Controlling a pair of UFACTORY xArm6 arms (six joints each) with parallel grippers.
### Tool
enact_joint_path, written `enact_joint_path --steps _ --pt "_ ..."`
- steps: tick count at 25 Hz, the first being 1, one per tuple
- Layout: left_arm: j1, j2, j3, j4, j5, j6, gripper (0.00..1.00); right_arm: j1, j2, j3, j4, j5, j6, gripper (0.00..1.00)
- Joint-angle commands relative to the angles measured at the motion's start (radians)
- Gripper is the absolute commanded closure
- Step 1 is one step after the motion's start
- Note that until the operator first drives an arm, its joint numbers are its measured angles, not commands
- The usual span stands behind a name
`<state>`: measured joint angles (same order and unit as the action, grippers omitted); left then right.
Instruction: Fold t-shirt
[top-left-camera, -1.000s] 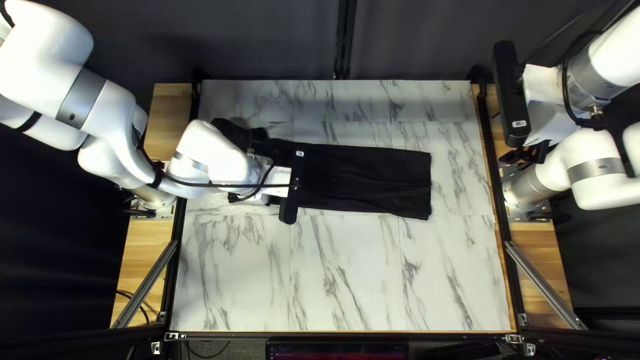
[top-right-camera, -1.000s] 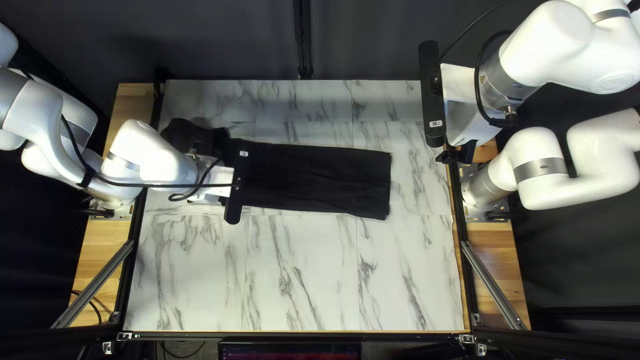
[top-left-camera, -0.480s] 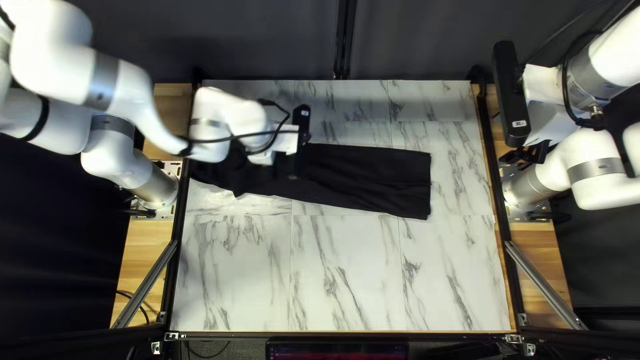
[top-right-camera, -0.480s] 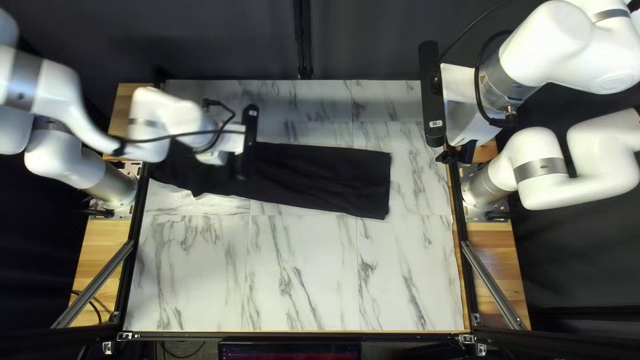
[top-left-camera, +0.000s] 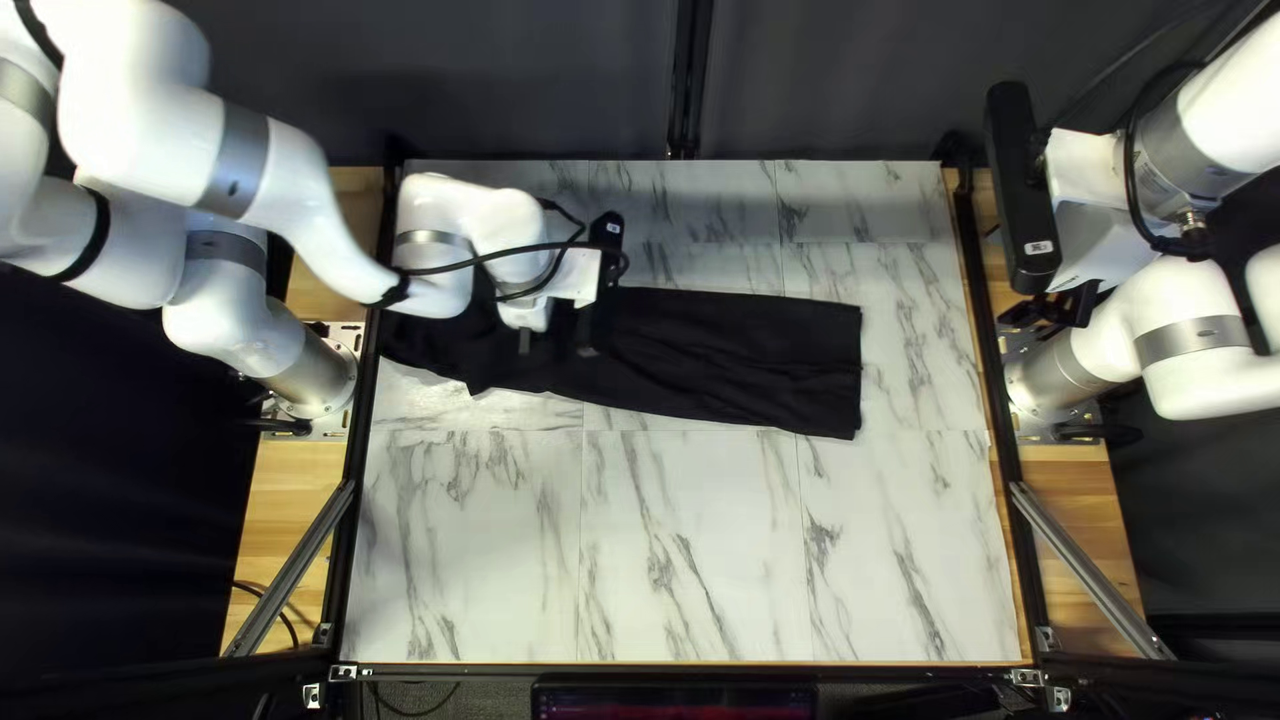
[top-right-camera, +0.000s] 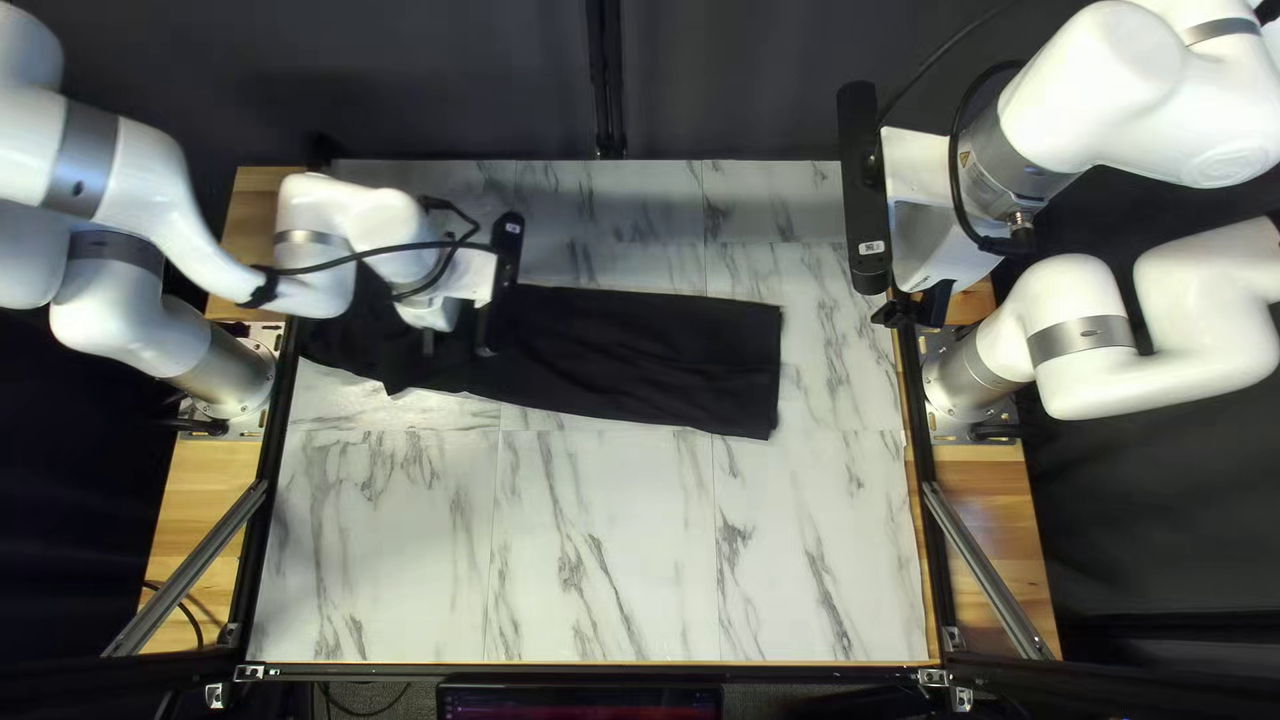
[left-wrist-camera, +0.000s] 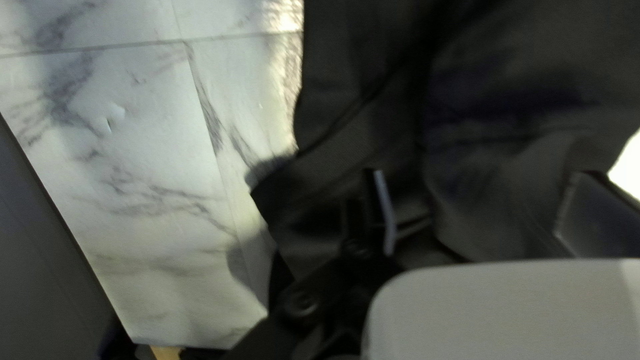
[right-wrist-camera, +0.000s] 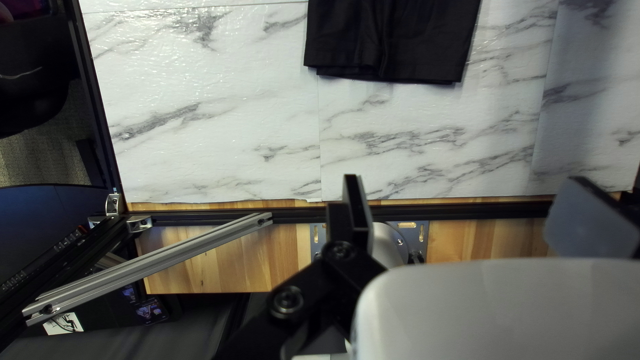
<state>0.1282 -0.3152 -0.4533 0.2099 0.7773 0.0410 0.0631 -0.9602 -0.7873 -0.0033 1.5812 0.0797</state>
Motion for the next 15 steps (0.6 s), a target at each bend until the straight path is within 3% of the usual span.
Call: enact_joint_path --steps 1,7,15 --pt "-0.017 -0.138 0.107 0.014 0.030 -0.051 0.00 0.000 0.000 0.000 0.000 0.000 0.000 0.00" --pt "0.016 -0.355 0.241 0.018 0.130 -0.052 0.00 0.000 0.000 0.000 0.000 0.000 0.000 0.00" --pt "0.088 -0.421 0.321 0.040 0.146 -0.014 0.00 0.000 0.000 0.000 0.000 0.000 0.000 0.00"
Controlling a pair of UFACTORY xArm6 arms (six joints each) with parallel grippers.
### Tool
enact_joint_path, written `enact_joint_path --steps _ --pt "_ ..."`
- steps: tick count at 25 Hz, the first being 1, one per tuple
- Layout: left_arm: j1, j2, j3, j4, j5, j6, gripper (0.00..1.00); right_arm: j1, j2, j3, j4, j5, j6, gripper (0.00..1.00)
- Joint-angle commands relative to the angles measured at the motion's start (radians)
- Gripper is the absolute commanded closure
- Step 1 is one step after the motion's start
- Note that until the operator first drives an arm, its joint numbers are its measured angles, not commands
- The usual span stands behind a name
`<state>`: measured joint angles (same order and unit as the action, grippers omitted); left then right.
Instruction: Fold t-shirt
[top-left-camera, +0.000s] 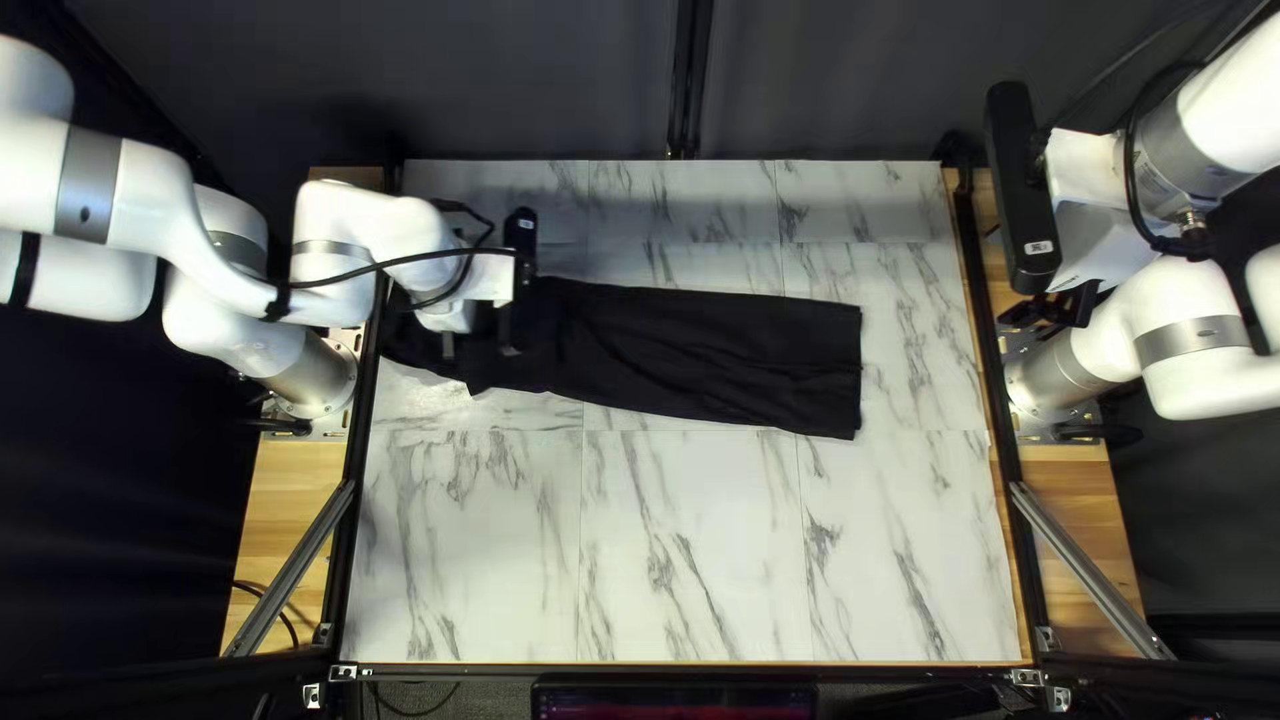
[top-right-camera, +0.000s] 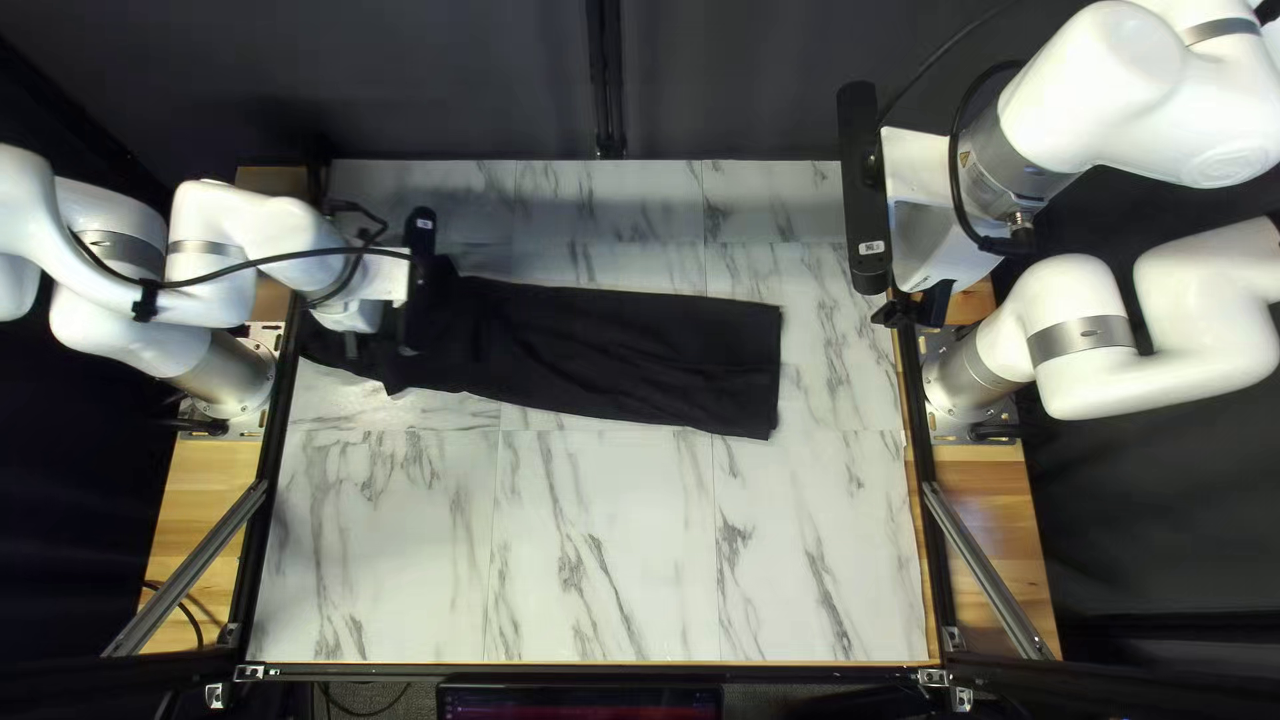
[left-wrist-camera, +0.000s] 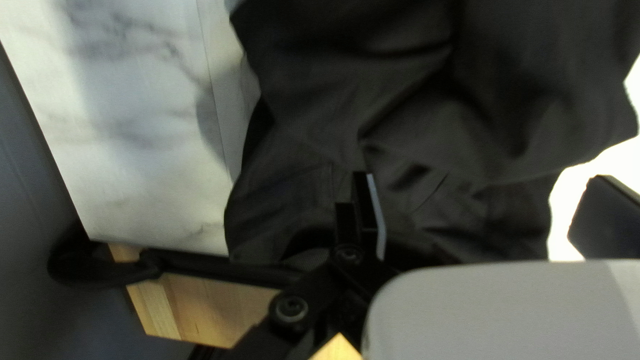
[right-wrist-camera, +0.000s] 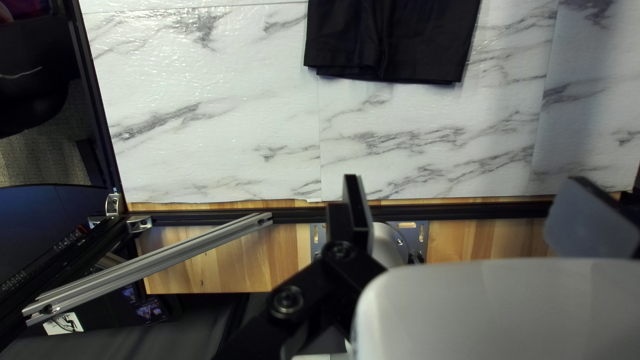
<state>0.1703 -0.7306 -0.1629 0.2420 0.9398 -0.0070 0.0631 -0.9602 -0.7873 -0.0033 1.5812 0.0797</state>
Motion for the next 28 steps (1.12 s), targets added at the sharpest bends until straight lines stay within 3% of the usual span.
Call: enact_joint_path --steps 1,12,13,14,17,18,19,22,28 --pt "0.055 0.000 0.034 0.008 -0.026 0.041 0.00 0.000 0.000 0.000 0.000 0.000 0.000 0.00" --pt "0.135 0.158 0.031 0.035 -0.158 0.073 0.03 0.000 0.000 0.000 0.000 0.000 0.000 0.00" --pt "0.137 0.169 0.031 0.034 -0.166 0.076 0.07 0.000 0.000 0.000 0.000 0.000 0.000 0.00" --pt "0.146 0.180 0.032 0.034 -0.176 0.082 0.23 0.000 0.000 0.000 0.000 0.000 0.000 0.00" --pt "0.176 0.207 0.035 0.030 -0.204 0.104 0.56 0.000 0.000 0.000 0.000 0.000 0.000 0.00" --pt "0.185 0.220 0.032 0.030 -0.212 0.109 0.79 0.000 0.000 0.000 0.000 0.000 0.000 0.00" --pt "0.195 0.234 0.030 0.030 -0.222 0.116 0.93 0.000 0.000 0.000 0.000 0.000 0.000 0.00" --pt "0.199 0.241 0.027 0.021 -0.223 0.123 1.00 0.000 0.000 0.000 0.000 0.000 0.000 0.00" --pt "0.150 0.213 0.028 0.006 -0.184 0.089 1.00 0.000 0.000 0.000 0.000 0.000 0.000 0.00"
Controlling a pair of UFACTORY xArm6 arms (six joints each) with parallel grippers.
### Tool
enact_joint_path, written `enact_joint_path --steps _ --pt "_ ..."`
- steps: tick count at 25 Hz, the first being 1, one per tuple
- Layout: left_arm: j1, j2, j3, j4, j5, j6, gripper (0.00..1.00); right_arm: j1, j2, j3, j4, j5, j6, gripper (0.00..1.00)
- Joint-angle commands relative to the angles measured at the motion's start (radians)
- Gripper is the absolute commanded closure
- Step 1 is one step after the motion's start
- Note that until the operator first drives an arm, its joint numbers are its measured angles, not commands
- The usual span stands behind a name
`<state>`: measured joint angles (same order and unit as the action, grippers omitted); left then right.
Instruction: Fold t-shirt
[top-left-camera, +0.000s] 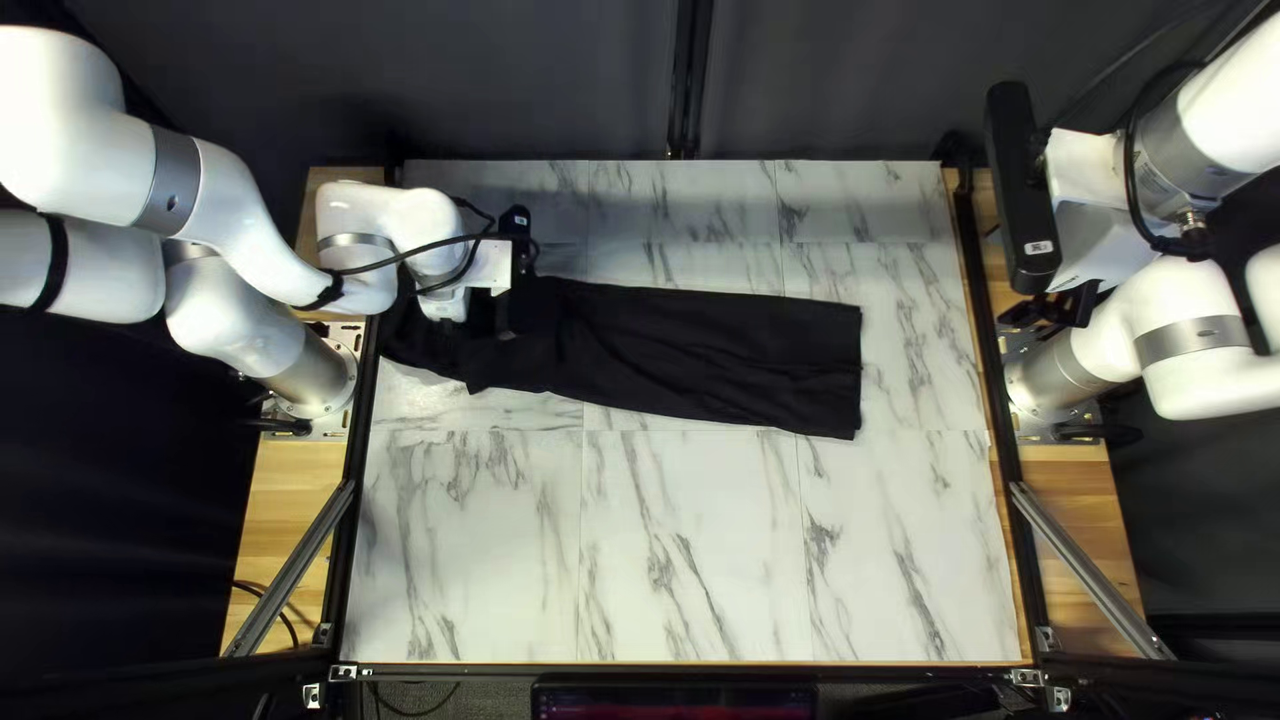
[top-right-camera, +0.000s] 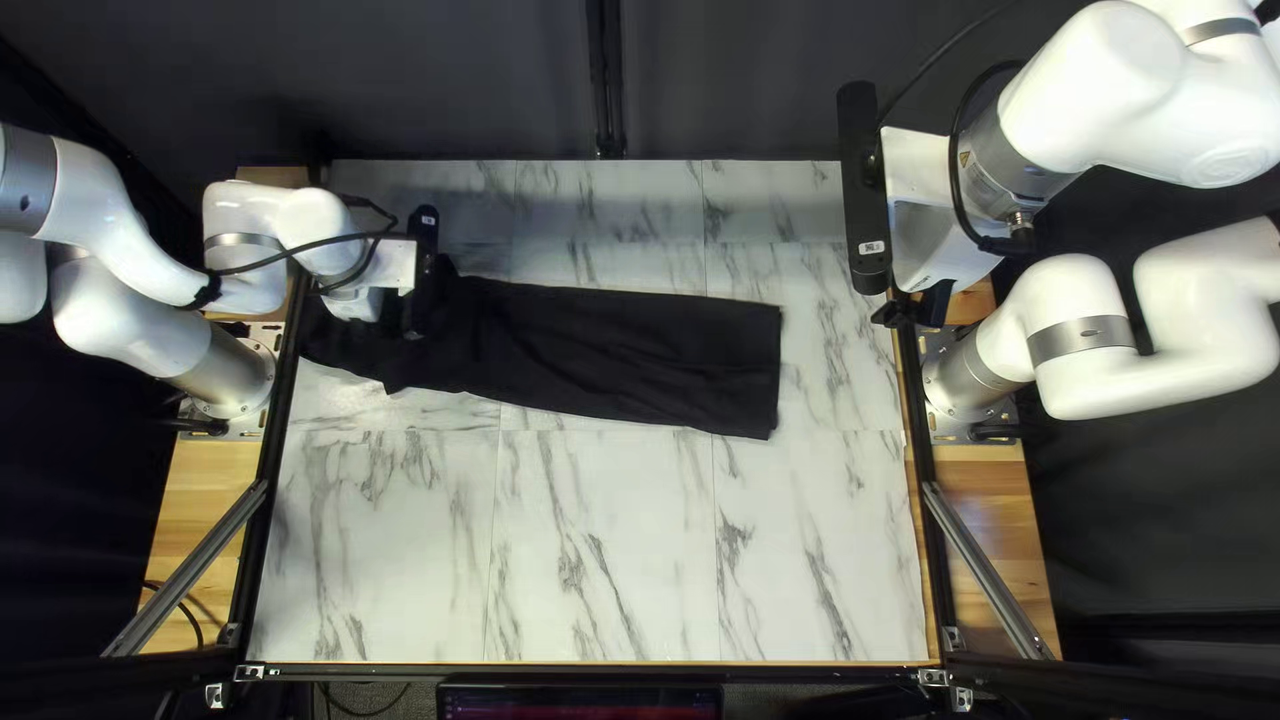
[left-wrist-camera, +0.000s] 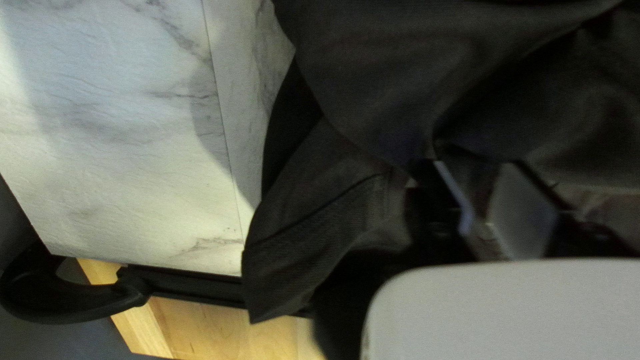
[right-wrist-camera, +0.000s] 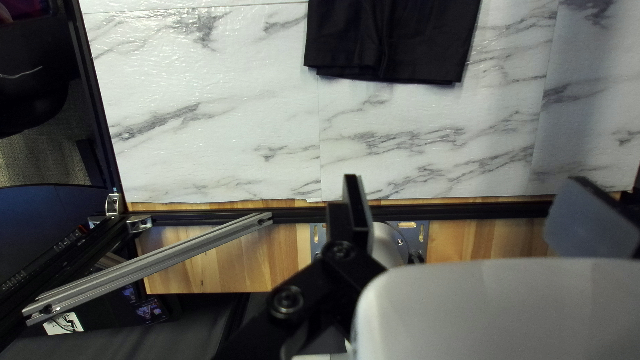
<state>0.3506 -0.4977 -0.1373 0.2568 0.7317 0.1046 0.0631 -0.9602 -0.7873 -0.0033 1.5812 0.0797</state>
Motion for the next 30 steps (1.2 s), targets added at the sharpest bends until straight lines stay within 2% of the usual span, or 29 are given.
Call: enact_joint_path --steps 1,9,13,16,24,30 --pt "-0.050 -0.037 0.006 -0.013 0.040 -0.038 1.00 0.000 0.000 0.000 0.000 0.000 0.000 0.00" --pt "-0.241 -0.166 0.024 -0.030 0.175 -0.194 1.00 0.000 0.000 0.000 0.000 0.000 0.000 0.00" --pt "-0.316 -0.197 0.008 -0.029 0.233 -0.257 1.00 0.000 0.000 0.000 0.000 0.000 0.000 0.00" --pt "-0.411 -0.225 -0.023 -0.026 0.306 -0.336 1.00 0.000 0.000 0.000 0.000 0.000 0.000 0.00" --pt "-0.632 -0.214 -0.095 -0.029 0.421 -0.536 1.00 0.000 0.000 0.000 0.000 0.000 0.000 0.00" --pt "-0.709 -0.241 -0.086 -0.046 0.469 -0.624 1.00 0.000 0.000 0.000 0.000 0.000 0.000 0.00"
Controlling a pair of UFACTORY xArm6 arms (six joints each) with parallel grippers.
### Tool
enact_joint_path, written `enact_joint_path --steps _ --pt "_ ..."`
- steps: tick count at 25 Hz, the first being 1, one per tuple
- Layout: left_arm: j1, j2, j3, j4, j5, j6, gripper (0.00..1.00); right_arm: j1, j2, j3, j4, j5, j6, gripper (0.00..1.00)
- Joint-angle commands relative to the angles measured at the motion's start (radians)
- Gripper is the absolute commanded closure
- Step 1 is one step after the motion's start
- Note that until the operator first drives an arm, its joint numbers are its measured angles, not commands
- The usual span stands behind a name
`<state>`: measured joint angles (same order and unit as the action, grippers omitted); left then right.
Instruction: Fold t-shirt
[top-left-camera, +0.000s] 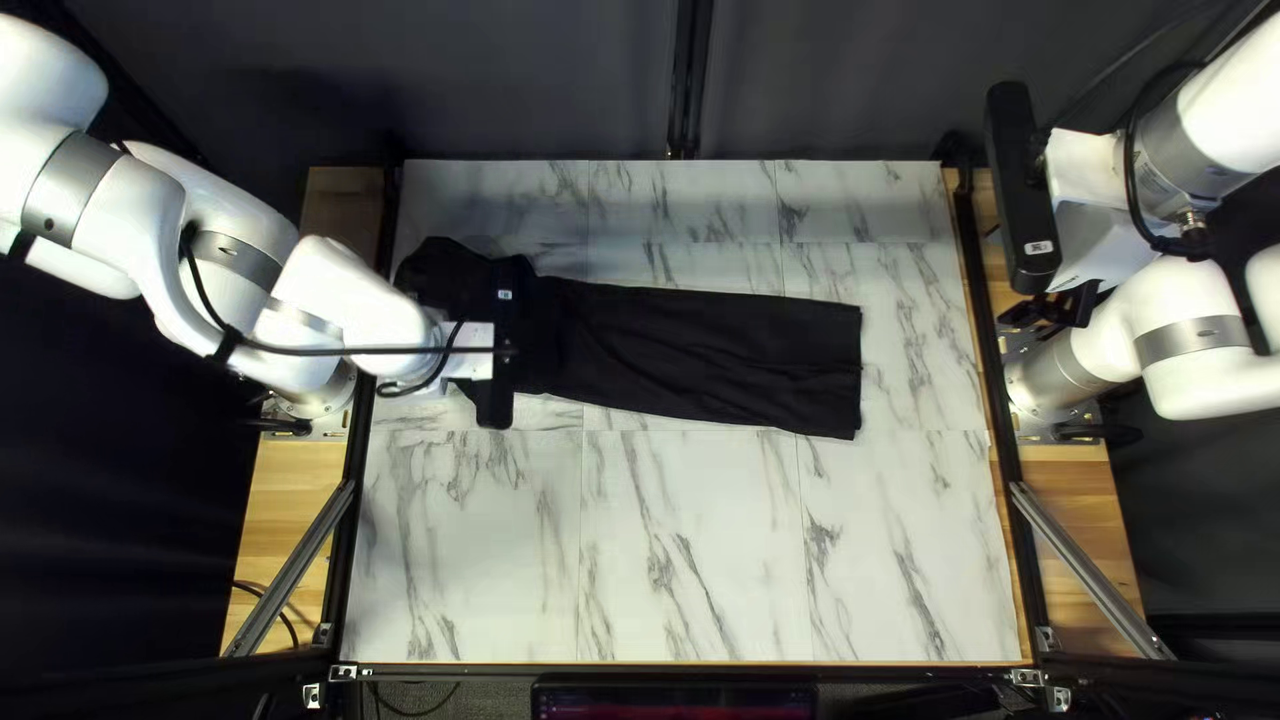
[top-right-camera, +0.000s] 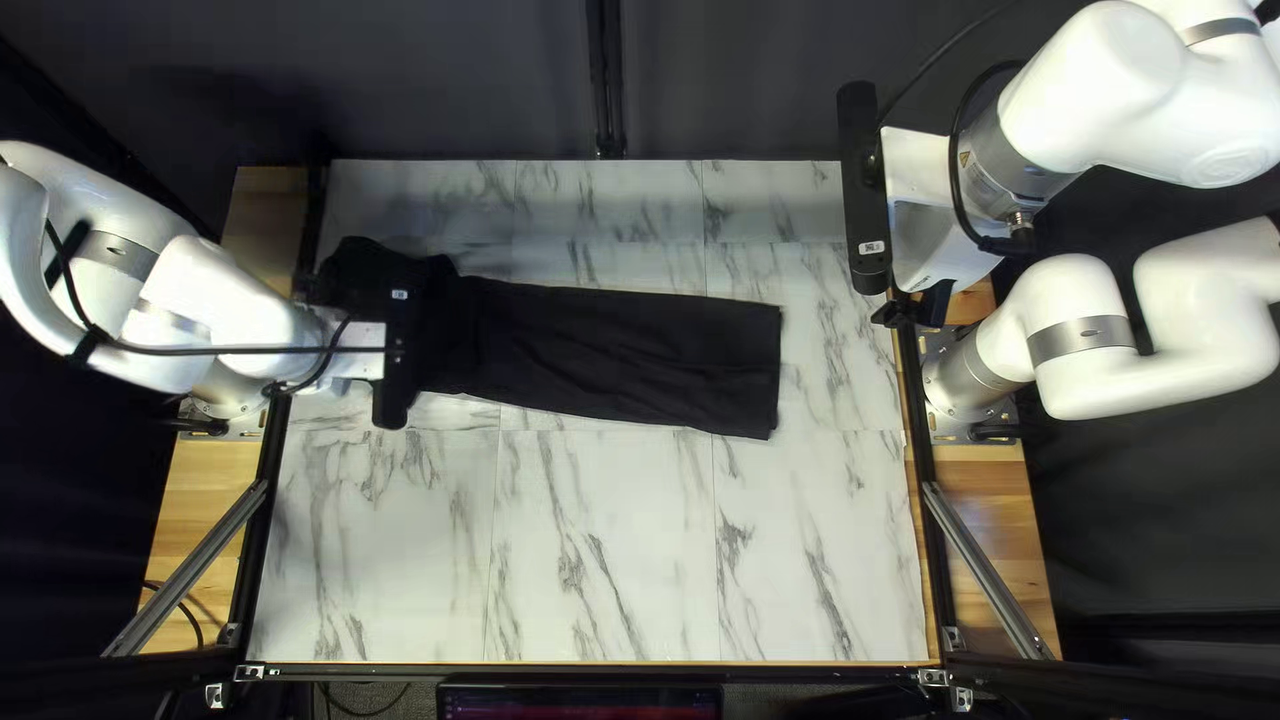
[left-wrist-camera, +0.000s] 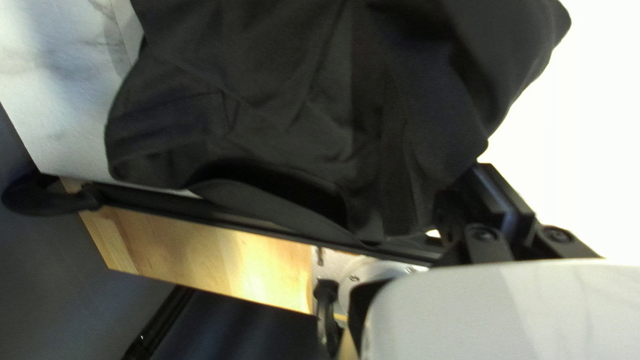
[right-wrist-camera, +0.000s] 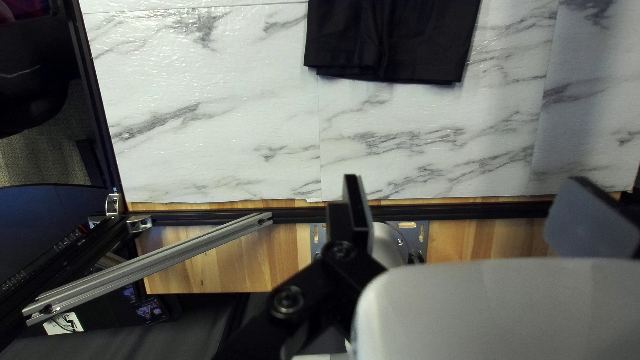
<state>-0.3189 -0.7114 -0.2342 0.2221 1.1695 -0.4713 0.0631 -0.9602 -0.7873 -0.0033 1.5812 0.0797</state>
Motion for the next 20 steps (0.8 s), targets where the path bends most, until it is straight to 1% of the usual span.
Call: enact_joint_path --steps 1,6,8,9,13,14,15,16,20 --pt "-0.065 -0.052 0.019 -0.017 0.054 -0.077 1.00 0.000 0.000 0.000 0.000 0.000 0.000 0.00" --pt "-0.109 -0.085 0.022 -0.028 0.106 -0.136 1.00 0.000 0.000 0.000 0.000 0.000 0.000 0.00" --pt "-0.104 -0.098 0.025 -0.026 0.120 -0.137 1.00 0.000 0.000 0.000 0.000 0.000 0.000 0.00" --pt "-0.086 -0.105 0.029 -0.021 0.123 -0.125 1.00 0.000 0.000 0.000 0.000 0.000 0.000 0.00" --pt "0.024 -0.097 0.034 0.006 0.096 -0.036 1.00 0.000 0.000 0.000 0.000 0.000 0.000 0.00" --pt "0.070 -0.097 0.039 0.016 0.086 0.000 1.00 0.000 0.000 0.000 0.000 0.000 0.000 0.00" --pt "0.093 -0.097 0.043 0.021 0.079 0.018 1.00 0.000 0.000 0.000 0.000 0.000 0.000 0.00" --pt "0.156 -0.096 0.054 0.034 0.063 0.064 1.00 0.000 0.000 0.000 0.000 0.000 0.000 0.00" --pt "0.296 -0.116 0.085 0.058 0.032 0.160 1.00 0.000 0.000 0.000 0.000 0.000 0.000 0.00"
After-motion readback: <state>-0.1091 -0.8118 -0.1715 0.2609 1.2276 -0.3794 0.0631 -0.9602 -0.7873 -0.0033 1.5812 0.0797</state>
